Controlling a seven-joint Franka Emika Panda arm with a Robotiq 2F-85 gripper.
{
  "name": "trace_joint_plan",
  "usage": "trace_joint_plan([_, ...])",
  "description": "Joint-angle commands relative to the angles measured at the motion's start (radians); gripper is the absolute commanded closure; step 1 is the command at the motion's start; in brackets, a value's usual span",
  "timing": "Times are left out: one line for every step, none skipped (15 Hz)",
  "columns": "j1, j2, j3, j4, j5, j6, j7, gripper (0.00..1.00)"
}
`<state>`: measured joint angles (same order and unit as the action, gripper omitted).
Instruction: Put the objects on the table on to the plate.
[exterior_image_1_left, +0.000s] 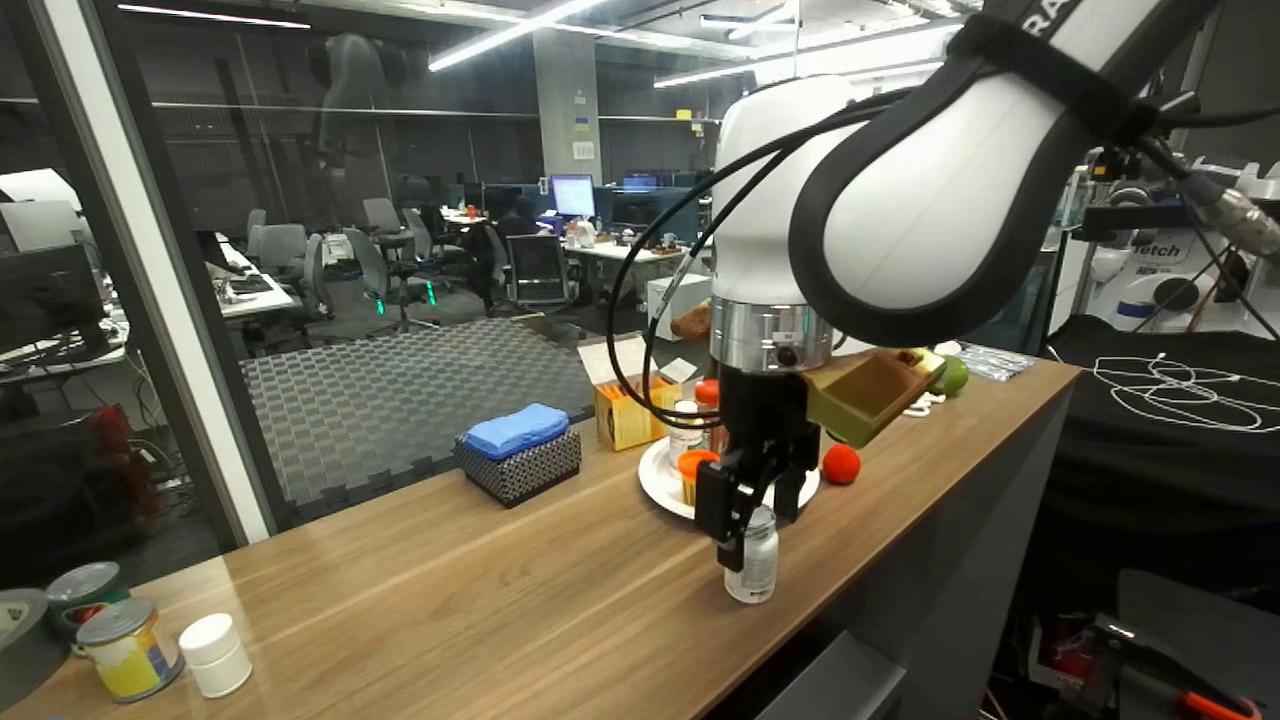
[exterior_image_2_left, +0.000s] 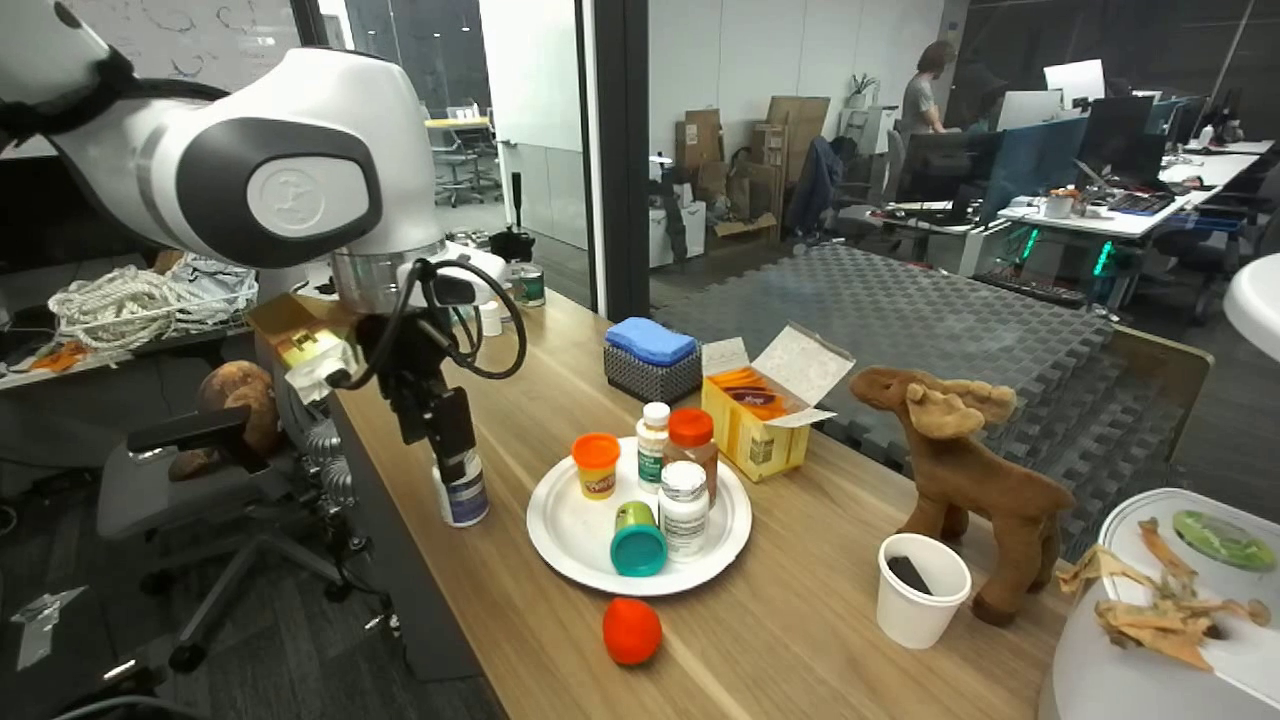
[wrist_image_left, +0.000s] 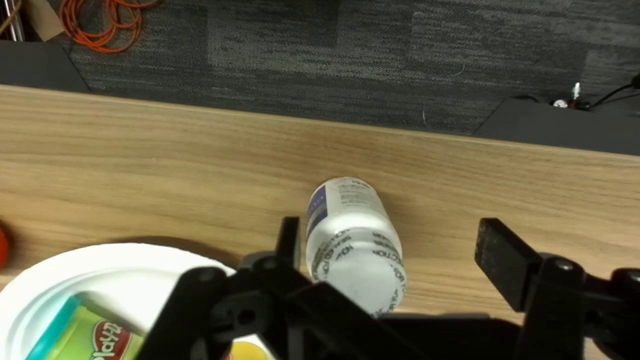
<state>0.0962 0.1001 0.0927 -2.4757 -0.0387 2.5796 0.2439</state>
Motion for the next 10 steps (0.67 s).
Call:
trace_joint_plan([0.002, 0.017, -0.01, 0.015, 0.007, 0.028, -0.01, 0.42])
trace_joint_plan([0.001, 0.02, -0.014, 0.017, 0.0, 0.037, -0.005, 0.49])
trace_joint_plan([0.001, 0.021, -0.018, 0.019, -0.007, 0.044, 0.002, 0.58])
trace_joint_plan([0.001, 0.021, -0.024, 0.023, -0.018, 0.049, 0.008, 0.65])
trace_joint_plan([0.001, 0.02, -0.03, 0.026, -0.029, 0.05, 0.015, 0.72])
trace_joint_plan([0.002, 0.017, -0.037, 0.028, -0.044, 0.051, 0.022, 0.41])
trace_joint_plan([0.003, 0.015, -0.045, 0.031, -0.066, 0.05, 0.031, 0.25])
trace_joint_plan([0.003, 0.016, -0.051, 0.035, -0.084, 0.051, 0.038, 0.2])
trace_joint_plan([0.004, 0.015, -0.056, 0.039, -0.1, 0.05, 0.046, 0.12])
trace_joint_plan([0.005, 0.017, -0.06, 0.045, -0.118, 0.048, 0.051, 0.05])
